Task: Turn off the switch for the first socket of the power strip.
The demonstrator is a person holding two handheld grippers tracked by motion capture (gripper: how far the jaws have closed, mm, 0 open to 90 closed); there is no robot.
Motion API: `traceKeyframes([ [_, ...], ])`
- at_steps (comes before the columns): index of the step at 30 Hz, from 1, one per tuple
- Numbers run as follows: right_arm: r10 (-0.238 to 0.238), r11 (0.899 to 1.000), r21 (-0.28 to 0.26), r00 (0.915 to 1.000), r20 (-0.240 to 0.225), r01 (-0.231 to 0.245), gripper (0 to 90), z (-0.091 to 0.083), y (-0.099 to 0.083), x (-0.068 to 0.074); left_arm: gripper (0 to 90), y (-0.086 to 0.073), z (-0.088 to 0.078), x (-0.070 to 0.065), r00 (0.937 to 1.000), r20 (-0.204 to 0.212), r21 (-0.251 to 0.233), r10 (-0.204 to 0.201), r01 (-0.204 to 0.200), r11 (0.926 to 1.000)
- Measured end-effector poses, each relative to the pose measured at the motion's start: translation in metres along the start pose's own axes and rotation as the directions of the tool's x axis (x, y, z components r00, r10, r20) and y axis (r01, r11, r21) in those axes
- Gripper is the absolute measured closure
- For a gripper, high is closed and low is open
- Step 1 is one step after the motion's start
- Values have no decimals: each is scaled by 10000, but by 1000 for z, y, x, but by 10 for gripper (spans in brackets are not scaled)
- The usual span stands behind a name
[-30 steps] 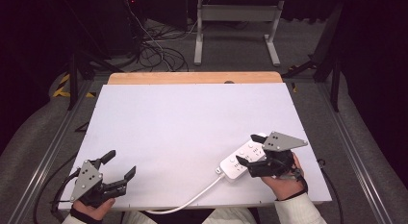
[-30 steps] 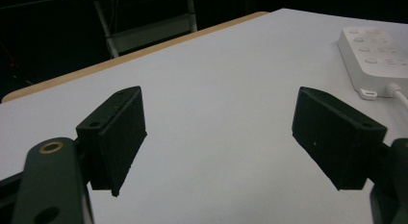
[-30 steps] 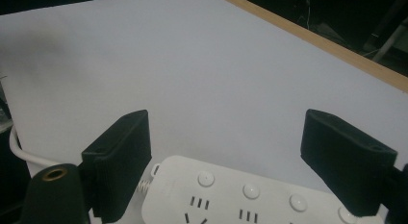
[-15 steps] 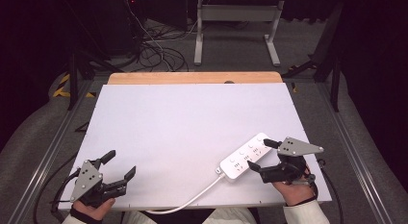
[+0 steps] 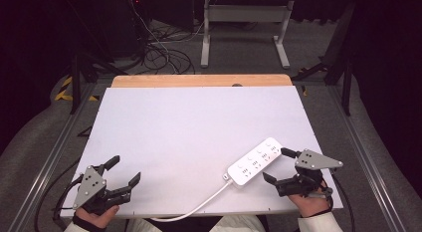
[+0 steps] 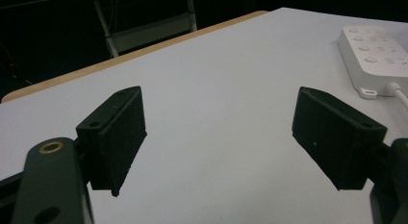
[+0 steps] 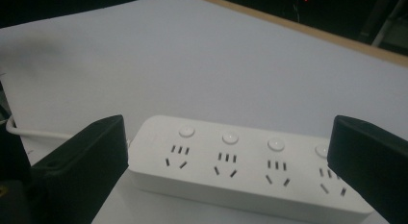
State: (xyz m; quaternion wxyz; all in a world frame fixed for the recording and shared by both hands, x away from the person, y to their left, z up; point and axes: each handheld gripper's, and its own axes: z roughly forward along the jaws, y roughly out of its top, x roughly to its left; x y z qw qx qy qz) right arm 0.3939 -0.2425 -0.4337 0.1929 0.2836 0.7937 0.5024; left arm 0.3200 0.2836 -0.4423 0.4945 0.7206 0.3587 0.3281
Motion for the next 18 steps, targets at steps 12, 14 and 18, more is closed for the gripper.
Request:
traceKeyframes([
  [12,619,9977,-277,9977,291,-611,3,-4,-21,-9,197,-1,2,0,9999,113,191,-2,0,9998],
  [14,706,9972,-267,9972,239,-699,4,-3,-26,-11,197,-1,2,1,9999,125,245,56,-59,9997],
  [18,738,9973,-42,9965,379,-737,3,-1,-36,-14,197,-1,3,0,9998,184,296,-26,21,9996],
])
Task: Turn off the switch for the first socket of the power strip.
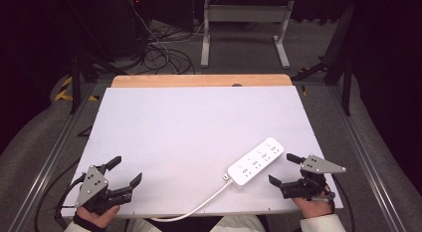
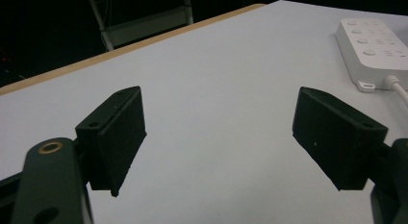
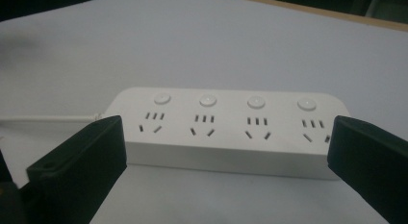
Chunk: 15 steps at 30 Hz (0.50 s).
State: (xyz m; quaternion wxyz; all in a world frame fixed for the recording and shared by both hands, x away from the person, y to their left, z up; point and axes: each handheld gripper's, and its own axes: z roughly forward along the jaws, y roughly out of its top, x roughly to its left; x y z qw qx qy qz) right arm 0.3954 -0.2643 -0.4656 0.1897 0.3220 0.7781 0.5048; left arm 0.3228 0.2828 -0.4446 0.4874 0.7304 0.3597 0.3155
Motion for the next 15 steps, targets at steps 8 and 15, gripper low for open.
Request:
traceKeyframes([
  [8,154,9986,508,9998,103,-159,3,5,-10,-2,194,-1,2,2,10000,55,70,-40,39,10000],
  [15,147,9986,497,9996,233,-158,2,4,-9,-1,194,-2,2,4,9999,58,61,-146,145,9999],
])
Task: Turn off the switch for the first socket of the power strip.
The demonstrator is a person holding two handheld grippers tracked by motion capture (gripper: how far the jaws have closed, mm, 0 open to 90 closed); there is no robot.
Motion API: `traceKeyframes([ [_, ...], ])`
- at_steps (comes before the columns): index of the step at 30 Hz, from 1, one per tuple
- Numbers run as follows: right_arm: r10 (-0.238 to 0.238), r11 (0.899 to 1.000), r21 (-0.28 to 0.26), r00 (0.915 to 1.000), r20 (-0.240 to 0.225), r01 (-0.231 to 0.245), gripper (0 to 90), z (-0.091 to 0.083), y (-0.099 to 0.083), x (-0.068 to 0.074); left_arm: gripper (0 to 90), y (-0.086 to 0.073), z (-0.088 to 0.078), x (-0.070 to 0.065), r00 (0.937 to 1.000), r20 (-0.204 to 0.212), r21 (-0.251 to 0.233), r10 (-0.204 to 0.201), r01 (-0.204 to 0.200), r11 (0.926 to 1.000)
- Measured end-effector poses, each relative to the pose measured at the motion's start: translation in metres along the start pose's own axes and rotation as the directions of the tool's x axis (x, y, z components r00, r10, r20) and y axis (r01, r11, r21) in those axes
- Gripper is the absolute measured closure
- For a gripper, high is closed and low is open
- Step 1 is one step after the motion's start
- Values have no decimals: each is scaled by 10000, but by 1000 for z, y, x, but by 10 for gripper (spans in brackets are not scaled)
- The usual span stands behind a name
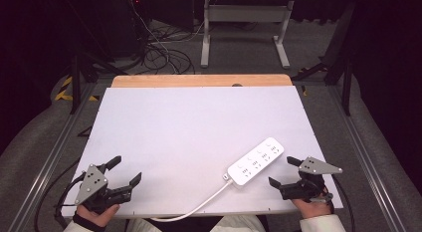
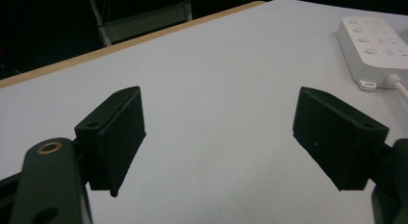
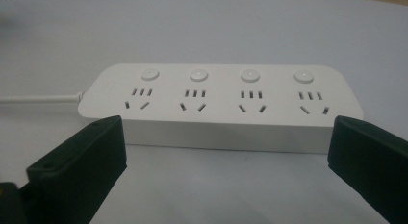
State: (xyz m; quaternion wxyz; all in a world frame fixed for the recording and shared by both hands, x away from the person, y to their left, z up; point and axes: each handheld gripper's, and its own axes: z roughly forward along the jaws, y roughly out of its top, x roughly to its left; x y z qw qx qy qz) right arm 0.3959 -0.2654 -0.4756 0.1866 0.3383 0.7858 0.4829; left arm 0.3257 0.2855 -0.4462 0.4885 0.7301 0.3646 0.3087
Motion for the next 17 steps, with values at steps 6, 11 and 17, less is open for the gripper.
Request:
traceKeyframes([
  [6,-102,9998,-167,9999,-2,102,2,-5,7,0,192,-1,1,0,10000,-57,-61,12,-12,10000],
  [11,-436,9990,-72,9990,91,437,0,-5,9,3,192,-1,1,1,10000,-69,-111,-30,29,9999],
  [17,-508,9984,-226,9985,202,513,0,-6,10,3,192,-1,1,1,10000,-63,-64,30,-31,10000],
])
